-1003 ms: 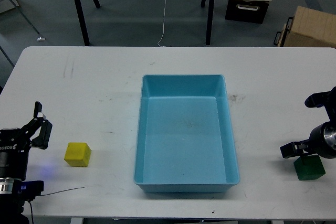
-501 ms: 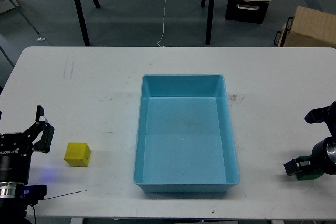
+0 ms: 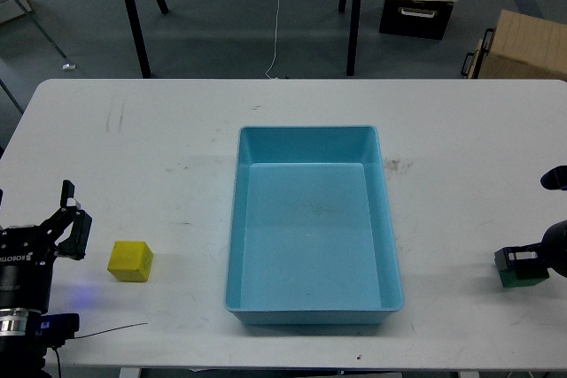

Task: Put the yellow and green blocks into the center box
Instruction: 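Lift the green cube and carry it over the blue bin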

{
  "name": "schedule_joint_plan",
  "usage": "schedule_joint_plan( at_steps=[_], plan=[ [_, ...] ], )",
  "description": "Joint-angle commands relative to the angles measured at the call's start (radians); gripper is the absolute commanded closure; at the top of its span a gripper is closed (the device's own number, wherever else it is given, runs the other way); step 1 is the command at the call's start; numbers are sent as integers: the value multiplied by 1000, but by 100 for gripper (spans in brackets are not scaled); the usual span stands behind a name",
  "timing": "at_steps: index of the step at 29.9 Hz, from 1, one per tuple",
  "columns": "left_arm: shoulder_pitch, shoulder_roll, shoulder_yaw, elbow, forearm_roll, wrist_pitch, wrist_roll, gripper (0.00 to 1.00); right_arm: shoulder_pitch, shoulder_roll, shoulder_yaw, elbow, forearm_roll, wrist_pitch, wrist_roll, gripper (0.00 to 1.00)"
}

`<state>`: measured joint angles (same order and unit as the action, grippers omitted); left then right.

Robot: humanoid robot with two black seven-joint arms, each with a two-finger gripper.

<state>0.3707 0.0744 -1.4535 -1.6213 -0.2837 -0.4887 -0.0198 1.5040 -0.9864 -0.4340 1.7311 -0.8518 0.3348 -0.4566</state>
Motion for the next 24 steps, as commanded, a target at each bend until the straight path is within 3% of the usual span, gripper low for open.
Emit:
schedule_joint_plan(
  at_steps=[1, 4, 9, 13, 15, 18, 20, 21, 24],
  plan=[
    [-1, -2, 5, -2, 0, 0, -2, 0, 232, 185, -11, -24, 219, -5, 3, 100],
    [1, -1, 4, -2, 0, 0, -2, 0, 343, 430, -58, -109, 353, -26, 4, 100],
    [2, 1, -1, -2, 0, 0, -3, 0, 326, 846, -144, -275, 373, -129, 4, 100],
    [8, 2, -5, 0, -2, 0, -3, 0, 303, 986, -225, -295, 372, -158, 4, 94],
    [8, 2, -4, 0, 0, 0, -3, 0, 277, 986, -233, -312, 372, -160, 4, 72],
    [7, 2, 1, 3, 0, 0, -2, 0, 251, 986, -239, -326, 372, -165, 4, 57],
    [7, 2, 4, 5, 0, 0, -2, 0, 251, 986, -239, -332, 372, -169, 4, 30],
    [7, 2, 4, 5, 0, 0, -2, 0, 251, 986, -239, -335, 373, -171, 3, 4],
    [5, 2, 4, 5, 0, 0, -2, 0, 252, 986, -230, -341, 381, -172, 1, 1]
  ],
)
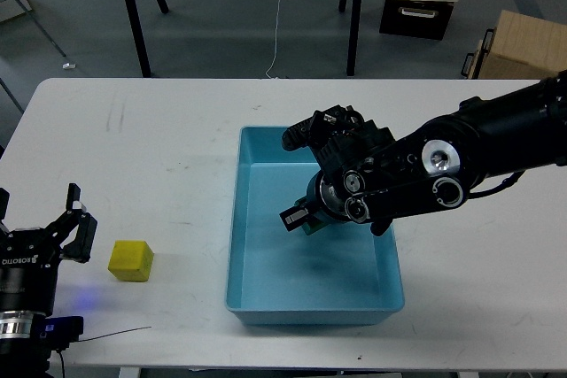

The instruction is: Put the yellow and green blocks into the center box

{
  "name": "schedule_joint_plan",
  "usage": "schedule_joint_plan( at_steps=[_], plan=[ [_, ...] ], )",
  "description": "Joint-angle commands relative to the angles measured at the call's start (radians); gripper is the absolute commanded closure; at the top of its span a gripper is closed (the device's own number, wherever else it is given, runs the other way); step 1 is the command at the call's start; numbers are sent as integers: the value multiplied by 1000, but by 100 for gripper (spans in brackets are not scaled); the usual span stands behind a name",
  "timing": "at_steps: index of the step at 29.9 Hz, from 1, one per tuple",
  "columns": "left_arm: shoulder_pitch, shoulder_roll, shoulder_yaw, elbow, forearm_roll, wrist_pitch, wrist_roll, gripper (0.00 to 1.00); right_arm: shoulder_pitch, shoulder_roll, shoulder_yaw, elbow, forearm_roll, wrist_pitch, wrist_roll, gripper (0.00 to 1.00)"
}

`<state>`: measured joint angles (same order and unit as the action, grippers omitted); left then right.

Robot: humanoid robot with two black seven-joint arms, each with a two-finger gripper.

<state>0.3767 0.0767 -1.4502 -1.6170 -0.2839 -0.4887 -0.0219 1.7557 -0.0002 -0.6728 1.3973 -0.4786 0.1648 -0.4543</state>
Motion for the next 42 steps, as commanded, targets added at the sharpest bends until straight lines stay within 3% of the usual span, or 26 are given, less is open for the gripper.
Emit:
schedule_joint_plan(
  at_steps=[1, 5, 11, 20, 23, 26, 31, 35, 39, 42],
  plan=[
    [-1, 0, 1, 0, 0, 0, 0, 0, 1, 0, 13, -18, 12, -4, -1, 0],
    [-2, 0, 1, 0, 0, 0, 2, 0, 4, 0, 93, -113, 49, -2, -1, 0],
    [-9, 2, 2, 0, 0, 0, 5, 0, -53, -78, 394, -423, 271, 10, 2, 0],
    [-12, 8, 2, 0, 0, 0, 7, 0, -540, -251, 1376, -549, 316, 45, 26, 0],
    [-13, 12, 2, 0, 0, 0, 8, 0, -704, -331, 1617, -534, 363, 123, 45, 0],
    [-21, 12, 2, 0, 2, 0, 8, 0, -876, -415, 1824, -492, 512, 203, 69, 0],
    [-29, 31, -1, 0, 2, 0, 8, 0, -1206, -500, 2162, -327, 626, 222, 78, 0],
    [-30, 40, -7, 0, -1, 0, 8, 0, -1598, -483, 2384, -39, 682, 222, 82, 0],
    [-33, 40, -13, -3, -6, 0, 2, 0, -1973, -310, 2544, 216, 730, 222, 88, 0],
    [-32, 38, -15, -6, -12, 0, -1, 0, -2120, -151, 2596, 307, 750, 225, 89, 0]
  ],
)
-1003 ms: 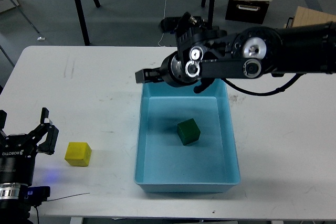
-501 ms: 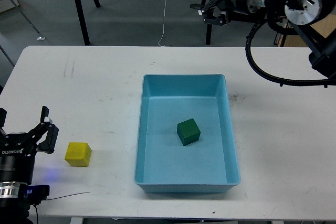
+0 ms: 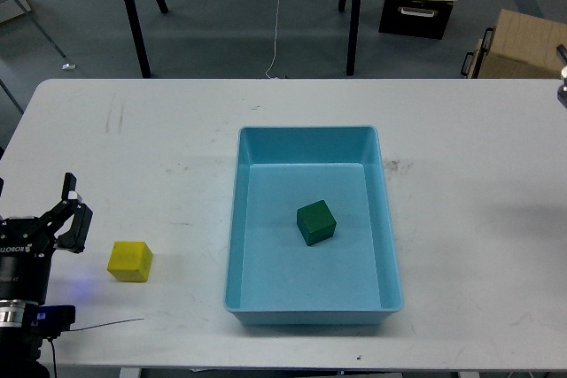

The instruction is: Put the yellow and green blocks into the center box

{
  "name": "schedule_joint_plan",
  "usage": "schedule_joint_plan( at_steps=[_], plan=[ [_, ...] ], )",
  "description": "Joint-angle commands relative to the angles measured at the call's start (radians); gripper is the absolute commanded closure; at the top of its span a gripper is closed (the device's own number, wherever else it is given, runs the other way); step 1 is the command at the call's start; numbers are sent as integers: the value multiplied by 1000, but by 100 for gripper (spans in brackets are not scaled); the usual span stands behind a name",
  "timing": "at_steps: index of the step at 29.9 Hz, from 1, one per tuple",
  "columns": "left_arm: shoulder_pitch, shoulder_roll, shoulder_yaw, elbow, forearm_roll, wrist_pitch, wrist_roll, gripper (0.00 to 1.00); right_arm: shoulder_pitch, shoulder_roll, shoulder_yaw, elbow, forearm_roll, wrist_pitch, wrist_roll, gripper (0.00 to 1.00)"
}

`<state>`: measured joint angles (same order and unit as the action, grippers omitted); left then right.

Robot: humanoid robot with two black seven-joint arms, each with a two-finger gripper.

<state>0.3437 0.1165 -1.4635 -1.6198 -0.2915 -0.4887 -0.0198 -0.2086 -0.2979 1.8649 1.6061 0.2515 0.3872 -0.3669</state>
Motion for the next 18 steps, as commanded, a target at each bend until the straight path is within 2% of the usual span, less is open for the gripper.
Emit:
schedule_joint_plan(
  at_steps=[1, 4, 7, 10, 12, 15, 18],
  plan=[
    [3, -3, -1, -5, -5, 0, -2, 0, -182, 192, 62, 109, 20, 2, 2, 0],
    [3, -4, -3, -6, -5, 0, -5, 0, -247, 298, 57, 124, 23, 7, 3, 0],
    [0, 2, -8, -5, -3, 0, -9, 0, -267, 286, 56, 118, 40, 16, 19, 0],
    [-5, 3, -69, 0, 3, 0, -19, 0, -270, 281, 66, 114, 45, 15, 31, 0],
    [-44, 23, -157, 21, 14, 0, 3, 0, -275, 270, 66, 115, 45, 15, 31, 0],
    [-142, 174, -245, 147, 63, 0, 79, 0, -316, 253, 82, 120, 46, 12, 31, 0],
    [-268, 311, -314, 212, 71, 0, 80, 0, -331, 243, 94, 118, 46, 12, 31, 0]
  ],
)
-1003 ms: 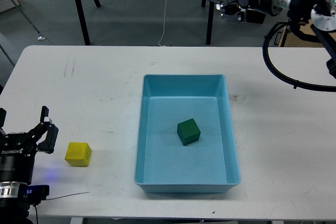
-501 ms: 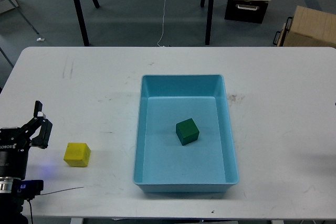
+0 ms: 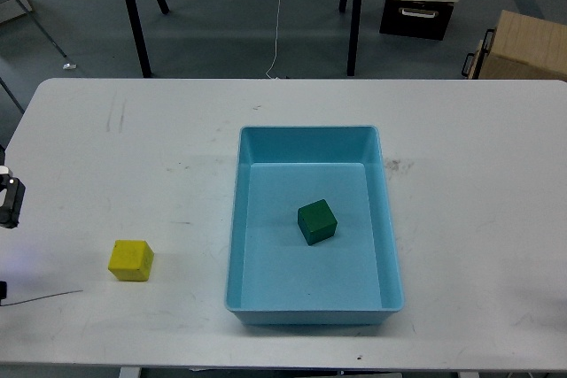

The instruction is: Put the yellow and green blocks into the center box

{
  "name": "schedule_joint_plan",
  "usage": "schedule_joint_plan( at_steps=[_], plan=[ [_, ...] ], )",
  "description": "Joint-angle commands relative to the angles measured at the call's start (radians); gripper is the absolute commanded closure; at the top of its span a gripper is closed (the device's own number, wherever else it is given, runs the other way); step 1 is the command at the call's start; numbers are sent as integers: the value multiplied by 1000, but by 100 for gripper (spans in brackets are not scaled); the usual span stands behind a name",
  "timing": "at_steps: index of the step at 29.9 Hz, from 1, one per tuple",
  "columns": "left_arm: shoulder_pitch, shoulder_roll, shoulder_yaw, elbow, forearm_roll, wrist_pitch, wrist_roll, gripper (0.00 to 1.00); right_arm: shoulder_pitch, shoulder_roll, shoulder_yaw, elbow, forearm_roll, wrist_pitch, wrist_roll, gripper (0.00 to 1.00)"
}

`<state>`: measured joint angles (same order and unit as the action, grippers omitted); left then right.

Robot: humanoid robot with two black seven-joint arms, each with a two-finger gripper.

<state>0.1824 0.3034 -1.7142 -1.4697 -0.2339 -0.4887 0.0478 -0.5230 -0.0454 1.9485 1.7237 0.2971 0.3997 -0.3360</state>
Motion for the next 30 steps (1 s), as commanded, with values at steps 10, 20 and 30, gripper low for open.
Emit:
schedule_joint_plan(
  at_steps=[10, 20, 30],
  plan=[
    [-482, 723, 190, 98, 356, 0, 23, 0, 6, 1, -25, -9, -1, -1, 5, 0],
    [-1351, 646, 1238, 111, 731, 0, 40, 0, 5, 1, -31, -9, -1, 13, 3, 0],
    [-1643, 537, 1903, 2, 1137, 0, 67, 0, 9, 9, -91, -52, -1, 22, 5, 0]
  ],
)
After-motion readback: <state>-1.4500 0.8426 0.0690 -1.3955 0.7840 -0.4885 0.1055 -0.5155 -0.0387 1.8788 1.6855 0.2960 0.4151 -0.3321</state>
